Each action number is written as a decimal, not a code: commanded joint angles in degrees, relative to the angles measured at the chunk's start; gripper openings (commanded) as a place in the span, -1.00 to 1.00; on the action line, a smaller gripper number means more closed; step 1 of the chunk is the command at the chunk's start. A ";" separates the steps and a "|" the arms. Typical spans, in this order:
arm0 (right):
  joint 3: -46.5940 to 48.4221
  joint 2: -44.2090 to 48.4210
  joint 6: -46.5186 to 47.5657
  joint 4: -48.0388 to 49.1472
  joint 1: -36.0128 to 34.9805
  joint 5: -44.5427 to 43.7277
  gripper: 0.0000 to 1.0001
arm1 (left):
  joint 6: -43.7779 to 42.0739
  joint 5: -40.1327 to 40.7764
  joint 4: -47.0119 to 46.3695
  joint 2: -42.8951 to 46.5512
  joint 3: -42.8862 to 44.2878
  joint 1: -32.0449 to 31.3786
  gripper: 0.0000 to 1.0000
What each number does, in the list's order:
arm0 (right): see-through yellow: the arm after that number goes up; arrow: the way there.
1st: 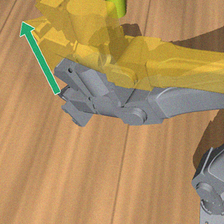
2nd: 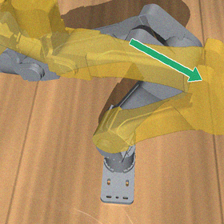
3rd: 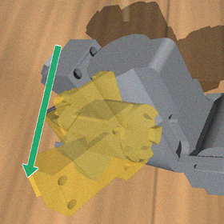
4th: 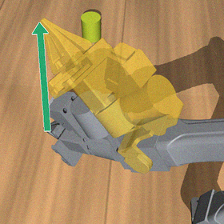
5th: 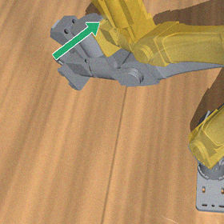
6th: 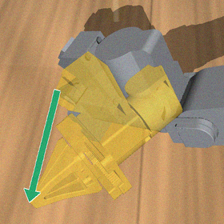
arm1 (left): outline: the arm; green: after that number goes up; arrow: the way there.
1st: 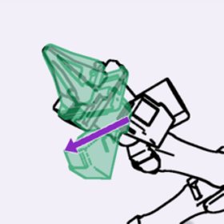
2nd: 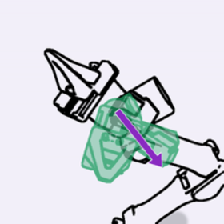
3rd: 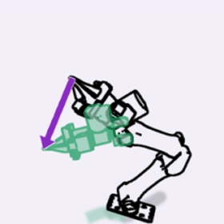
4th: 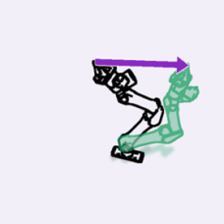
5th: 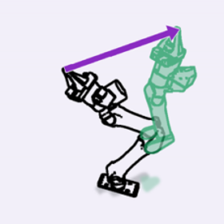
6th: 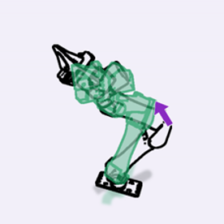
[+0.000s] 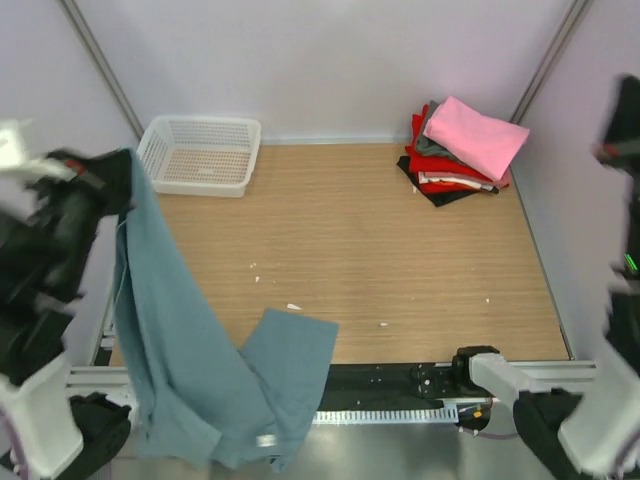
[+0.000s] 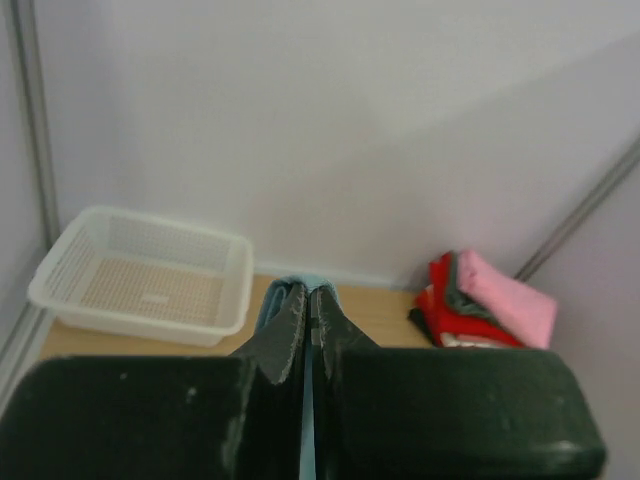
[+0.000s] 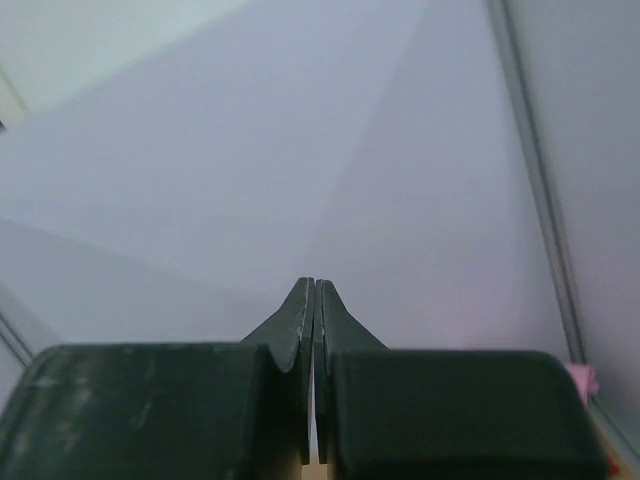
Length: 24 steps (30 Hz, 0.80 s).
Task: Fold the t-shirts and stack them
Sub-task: Flatten the tshirt out
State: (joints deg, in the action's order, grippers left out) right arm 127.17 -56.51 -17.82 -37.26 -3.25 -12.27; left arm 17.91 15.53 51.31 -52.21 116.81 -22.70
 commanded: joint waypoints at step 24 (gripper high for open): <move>-66.27 -22.04 -17.76 36.90 -76.98 2.70 0.41 | 5.29 -0.14 -4.20 -24.18 -36.83 10.74 -1.00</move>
State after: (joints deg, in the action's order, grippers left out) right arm 58.17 -73.01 -31.81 -6.81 -76.55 -5.13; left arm 21.08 17.98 49.69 -78.04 80.68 -12.71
